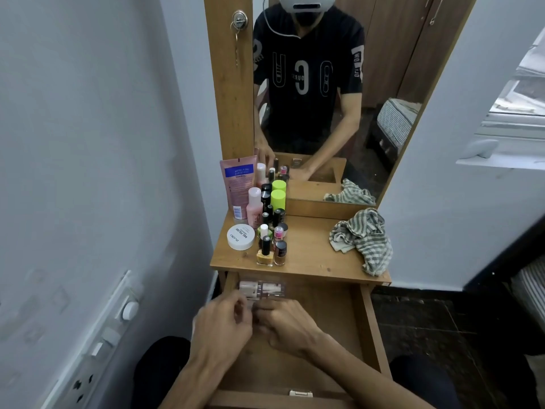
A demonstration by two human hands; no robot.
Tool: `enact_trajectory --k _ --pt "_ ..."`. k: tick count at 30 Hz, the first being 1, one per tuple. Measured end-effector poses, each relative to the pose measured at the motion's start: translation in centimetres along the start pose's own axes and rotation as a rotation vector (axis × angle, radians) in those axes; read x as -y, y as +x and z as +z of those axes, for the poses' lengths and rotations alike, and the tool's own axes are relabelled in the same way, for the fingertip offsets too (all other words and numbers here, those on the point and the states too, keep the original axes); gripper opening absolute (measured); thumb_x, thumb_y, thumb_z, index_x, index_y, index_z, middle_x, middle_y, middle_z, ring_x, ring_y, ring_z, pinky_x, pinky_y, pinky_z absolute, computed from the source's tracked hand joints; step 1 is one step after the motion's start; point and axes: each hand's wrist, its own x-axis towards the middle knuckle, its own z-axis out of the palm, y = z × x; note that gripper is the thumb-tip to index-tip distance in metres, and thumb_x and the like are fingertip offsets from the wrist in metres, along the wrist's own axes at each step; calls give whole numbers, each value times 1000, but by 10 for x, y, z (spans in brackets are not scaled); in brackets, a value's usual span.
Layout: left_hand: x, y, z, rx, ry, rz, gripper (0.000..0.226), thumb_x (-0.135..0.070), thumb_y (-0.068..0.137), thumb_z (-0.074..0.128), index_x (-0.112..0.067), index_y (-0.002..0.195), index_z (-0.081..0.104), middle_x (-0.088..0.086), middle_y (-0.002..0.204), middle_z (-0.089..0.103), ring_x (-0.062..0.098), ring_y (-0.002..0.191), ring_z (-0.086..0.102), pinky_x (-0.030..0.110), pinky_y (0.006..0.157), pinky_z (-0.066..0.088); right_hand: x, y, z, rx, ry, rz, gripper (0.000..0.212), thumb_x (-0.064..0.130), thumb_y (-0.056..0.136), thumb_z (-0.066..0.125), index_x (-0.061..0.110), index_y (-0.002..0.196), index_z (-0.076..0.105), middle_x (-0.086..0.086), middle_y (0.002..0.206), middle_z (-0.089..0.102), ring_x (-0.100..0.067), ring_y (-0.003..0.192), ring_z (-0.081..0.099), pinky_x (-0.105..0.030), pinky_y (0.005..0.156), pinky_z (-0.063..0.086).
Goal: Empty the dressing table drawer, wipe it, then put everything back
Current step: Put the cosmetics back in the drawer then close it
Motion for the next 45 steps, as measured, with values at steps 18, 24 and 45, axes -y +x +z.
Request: enact_trajectory --k 18,24,45 --pt "-48 76 -21 -142 -165 266 17 -24 86 77 -26 103 73 -12 100 68 7 80 58 11 68 39 6 34 -88 -672 229 604 23 36 82 82 26 102 76 15 90 69 -4 70 61 -26 63 55" --pt "-18 46 -38 -110 -205 290 13 -22 77 85 -29 85 77 -18 81 70 0 68 62 14 63 43 27 1 -88 -528 420 541 21 40 79 77 25 94 77 13 82 72 -8 72 69 -28 64 60" --pt "40 28 -5 231 217 327 15 -31 74 75 -26 89 75 -16 89 65 15 84 65 28 74 49 38 8 -13 -36 458 565 17 19 79 81 20 95 80 7 84 78 -5 80 74 -30 79 65"
